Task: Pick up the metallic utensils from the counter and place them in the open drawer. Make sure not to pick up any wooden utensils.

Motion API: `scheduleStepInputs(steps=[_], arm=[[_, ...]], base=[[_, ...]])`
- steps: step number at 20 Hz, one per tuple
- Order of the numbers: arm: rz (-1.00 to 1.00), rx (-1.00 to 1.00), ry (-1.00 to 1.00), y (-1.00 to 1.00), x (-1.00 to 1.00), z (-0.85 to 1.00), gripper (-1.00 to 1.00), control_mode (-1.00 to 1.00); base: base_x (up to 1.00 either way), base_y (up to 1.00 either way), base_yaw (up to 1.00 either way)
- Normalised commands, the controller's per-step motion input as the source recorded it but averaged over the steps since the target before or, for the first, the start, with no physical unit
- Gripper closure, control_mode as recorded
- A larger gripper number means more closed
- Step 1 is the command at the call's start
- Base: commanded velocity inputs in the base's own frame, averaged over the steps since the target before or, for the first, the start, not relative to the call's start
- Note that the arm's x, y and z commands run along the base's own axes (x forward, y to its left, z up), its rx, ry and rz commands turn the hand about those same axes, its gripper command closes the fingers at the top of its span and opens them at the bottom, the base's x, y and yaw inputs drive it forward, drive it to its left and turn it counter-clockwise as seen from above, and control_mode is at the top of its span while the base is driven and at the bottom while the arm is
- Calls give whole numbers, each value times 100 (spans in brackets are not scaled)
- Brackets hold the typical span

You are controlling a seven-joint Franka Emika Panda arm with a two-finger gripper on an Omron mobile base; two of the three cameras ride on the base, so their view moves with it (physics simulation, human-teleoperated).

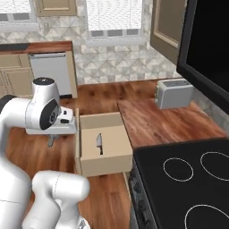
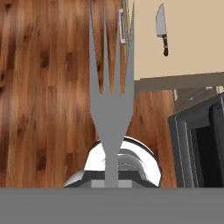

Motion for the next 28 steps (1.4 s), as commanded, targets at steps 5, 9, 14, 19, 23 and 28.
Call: scheduleStepInputs(steps=[5, 9, 14, 19, 23, 28], arm=[[0, 0, 0, 0, 0, 0, 100, 100], [0, 0, 0, 0, 0, 0, 100, 100], [0, 0, 0, 0, 0, 0, 100, 100], [0, 0, 0, 0, 0, 0, 100, 100], [0, 0, 0, 0, 0, 0, 100, 100], [3, 0, 5, 10, 36, 0, 100, -100]], base=[[14, -68, 11], [37, -24, 0], [24, -4, 2], [0, 0, 0], [0, 0, 0], [0, 0, 0]])
